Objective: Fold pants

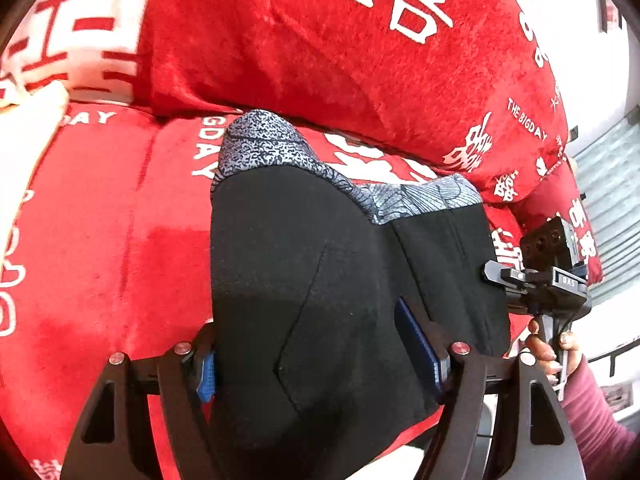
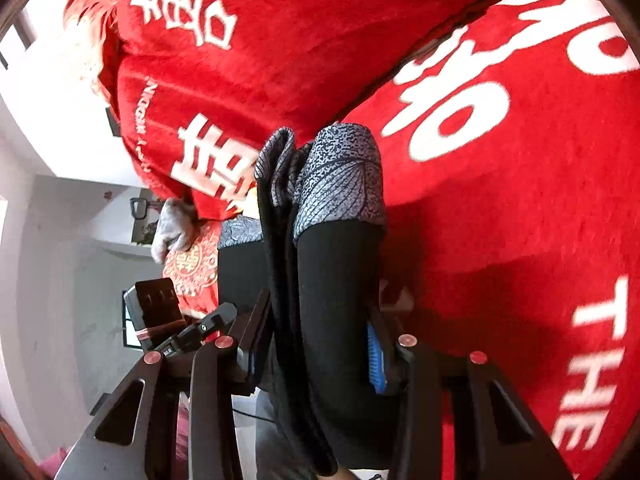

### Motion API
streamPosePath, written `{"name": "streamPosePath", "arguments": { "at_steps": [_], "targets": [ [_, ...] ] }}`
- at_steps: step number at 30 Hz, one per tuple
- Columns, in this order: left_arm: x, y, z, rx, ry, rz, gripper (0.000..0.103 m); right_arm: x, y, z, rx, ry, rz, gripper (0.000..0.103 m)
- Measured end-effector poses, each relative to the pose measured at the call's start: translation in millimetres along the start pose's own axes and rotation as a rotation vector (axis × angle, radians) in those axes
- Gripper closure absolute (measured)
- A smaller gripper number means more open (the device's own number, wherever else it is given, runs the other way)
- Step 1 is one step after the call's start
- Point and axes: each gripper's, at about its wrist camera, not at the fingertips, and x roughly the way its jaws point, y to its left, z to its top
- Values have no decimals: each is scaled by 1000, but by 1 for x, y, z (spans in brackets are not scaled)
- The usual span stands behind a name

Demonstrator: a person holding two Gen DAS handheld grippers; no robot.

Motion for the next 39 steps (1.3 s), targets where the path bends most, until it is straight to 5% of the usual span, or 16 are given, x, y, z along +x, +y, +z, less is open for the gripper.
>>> {"name": "streamPosePath", "arguments": {
  "at_steps": [7,10,18,23,29,39],
  "targets": [
    [12,29,-34,15,36,194,28,37,3,-30,-63,76,-113,59],
    [12,38,-47,63,-35,300,27,42,1,-33,-123,57,-209,57],
    [12,42,-58,59,-106,378,6,45,-22,-42,-110,-8,-305,34],
    [6,42,-64,39,-117,421,5,30,-17,-61,-103,-74,-379,23],
    [-12,29,-82,94,-115,516,5,3,-8,-85,-74,-112,-450,21],
    [-34,2,-122,75,-112,532,5,-16,26,-143,-84,-175,-493,19]
  ]
}}
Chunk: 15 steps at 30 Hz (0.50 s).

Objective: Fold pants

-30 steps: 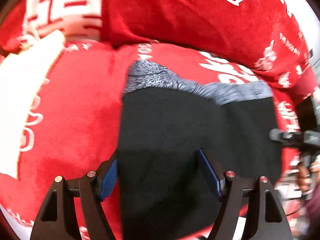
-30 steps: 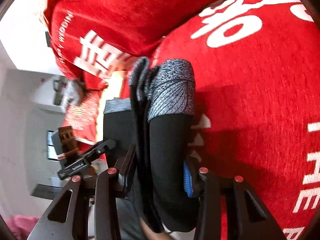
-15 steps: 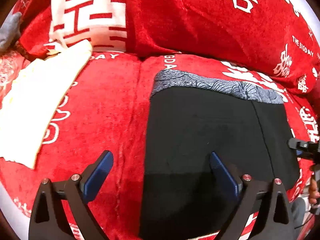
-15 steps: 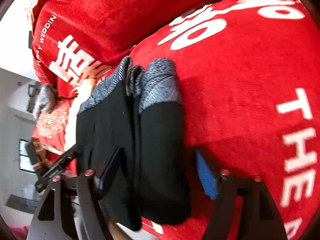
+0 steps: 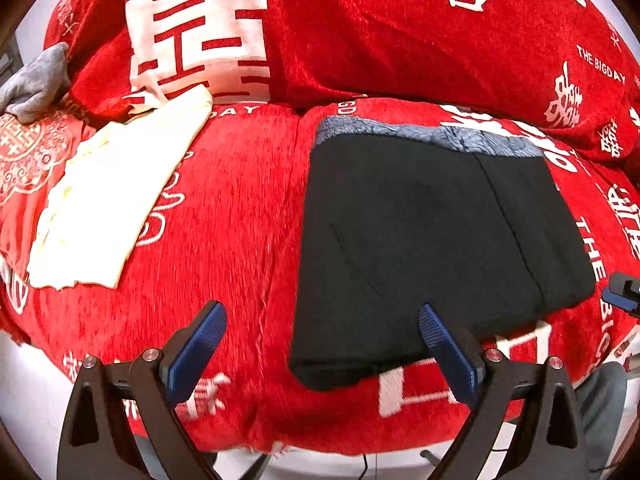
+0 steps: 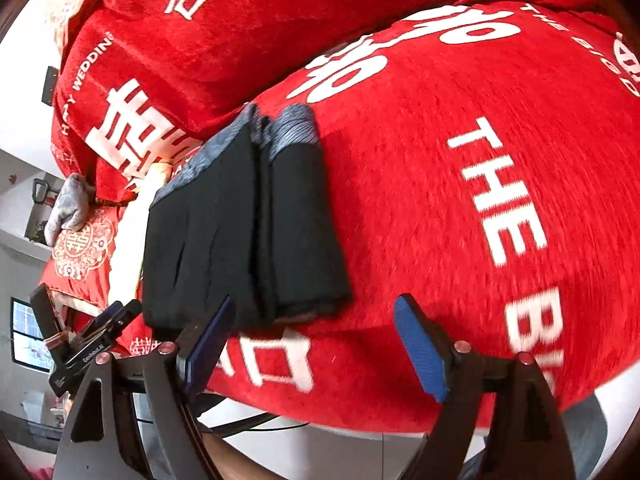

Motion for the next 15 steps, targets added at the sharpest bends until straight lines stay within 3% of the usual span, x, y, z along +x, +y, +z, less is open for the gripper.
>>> {"name": "streamPosePath", "arguments": {
  "at_steps": [3,6,8,12,15],
  "targets": [
    [-7,-5,-7,-1,-2,3,5,-8,18,-10,-53,-15,-29,13],
    [-15,-11,-14,-3,-2,-15,5,-14,37,-19,-116,-42,-68,0],
    [-19,-15,-18,-4,-4,-26,0,-18,47,-23,-144,-50,-80,0],
    [-26,-20,-24,1,-9,-35,1,-20,66,-29,-175,-54,-81,0],
    [-30,-23,-28,10,-12,-32,1,-18,79,-35,-221,-63,-140,0]
  ]
}}
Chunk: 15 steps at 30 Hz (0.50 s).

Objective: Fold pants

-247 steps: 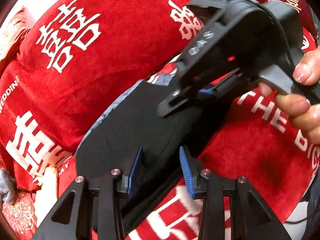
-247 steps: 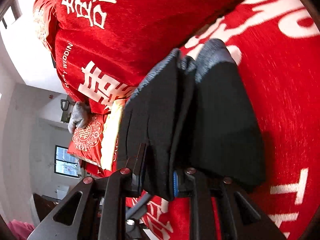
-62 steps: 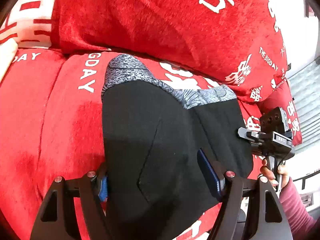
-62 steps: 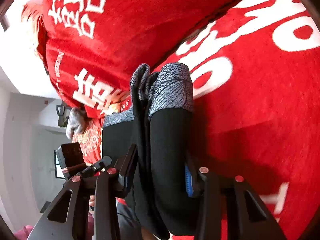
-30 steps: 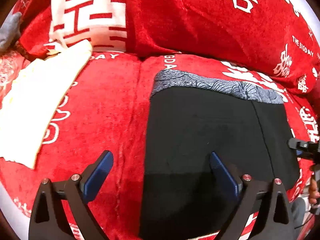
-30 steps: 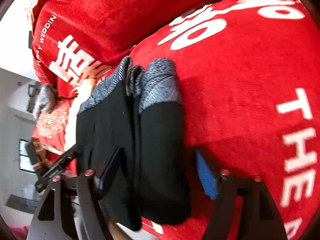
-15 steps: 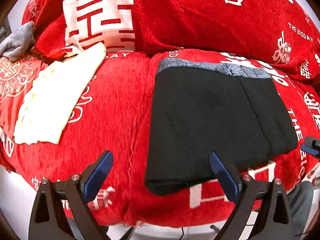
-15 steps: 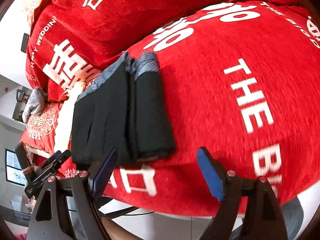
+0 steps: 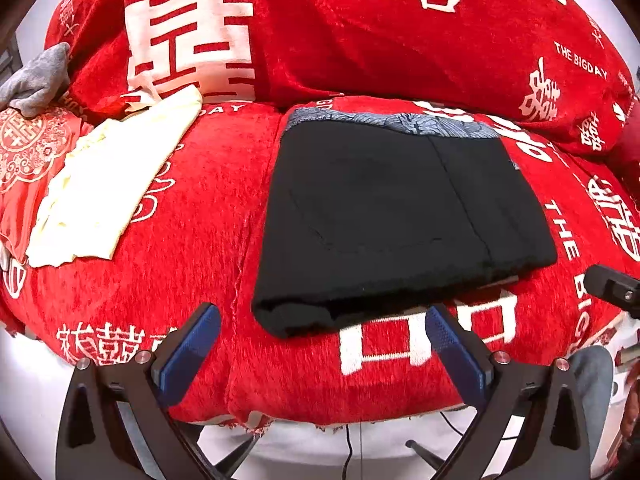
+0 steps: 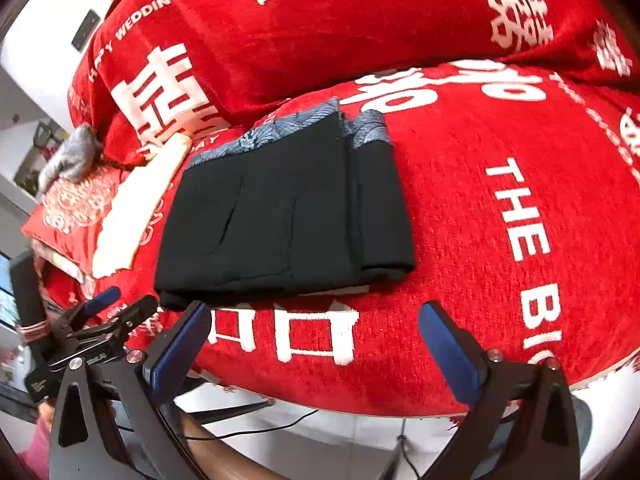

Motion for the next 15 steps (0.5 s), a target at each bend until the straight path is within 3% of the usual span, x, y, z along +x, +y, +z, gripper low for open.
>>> {"name": "streamPosePath", "arguments": {
  "at_steps": [7,15],
  "targets": [
    [-4,-1,-7,-5,-10,37,1,-3,36,-11,-118,-34,-178,0],
    [-8,-3,-7,-28,-10,49,1,8,45,-12,-89,31,-178,0]
  ]
}}
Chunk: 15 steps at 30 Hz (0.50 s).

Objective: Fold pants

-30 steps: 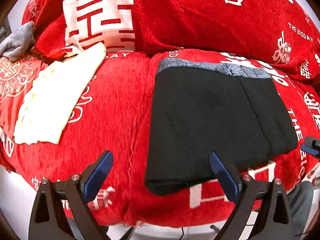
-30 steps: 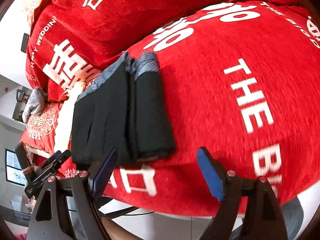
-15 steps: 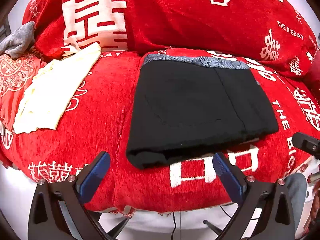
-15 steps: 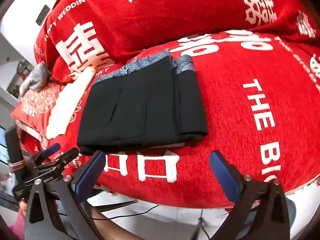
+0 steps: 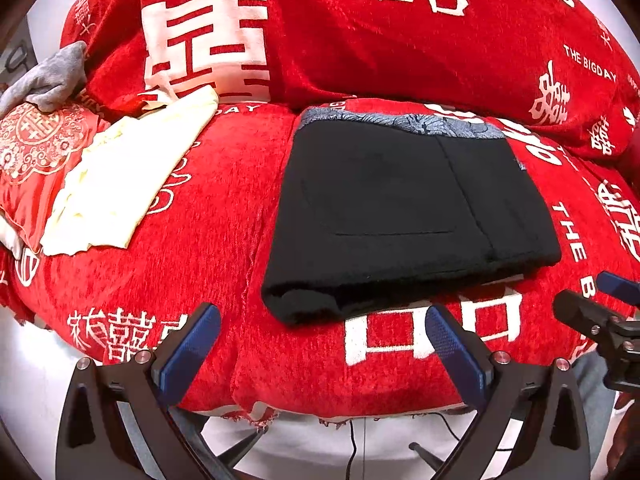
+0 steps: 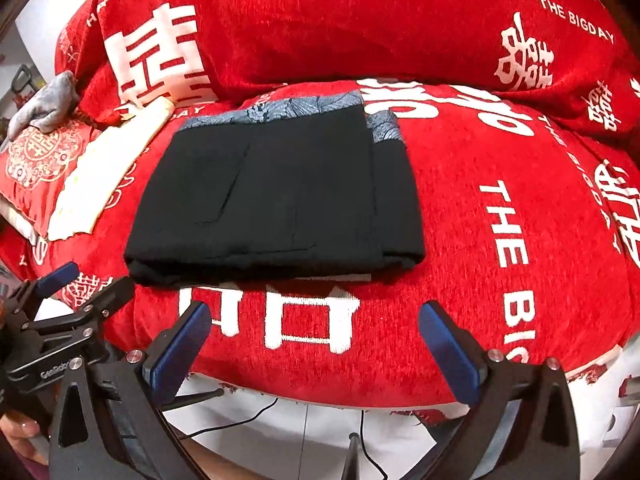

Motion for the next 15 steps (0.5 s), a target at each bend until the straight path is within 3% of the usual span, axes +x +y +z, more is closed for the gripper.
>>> {"name": "streamPosePath", "arguments": {
  "at_steps": [7,12,15],
  "targets": [
    [-1,-3,3,2,4,14,1,1,0,1,12,16,-17,0],
    [2,-7,2,28,21,71,1,2,1,0,10,19,-46,0],
    [4,-8,2,29,30,58,1,4,1,0,2,24,-65,0]
  ]
}}
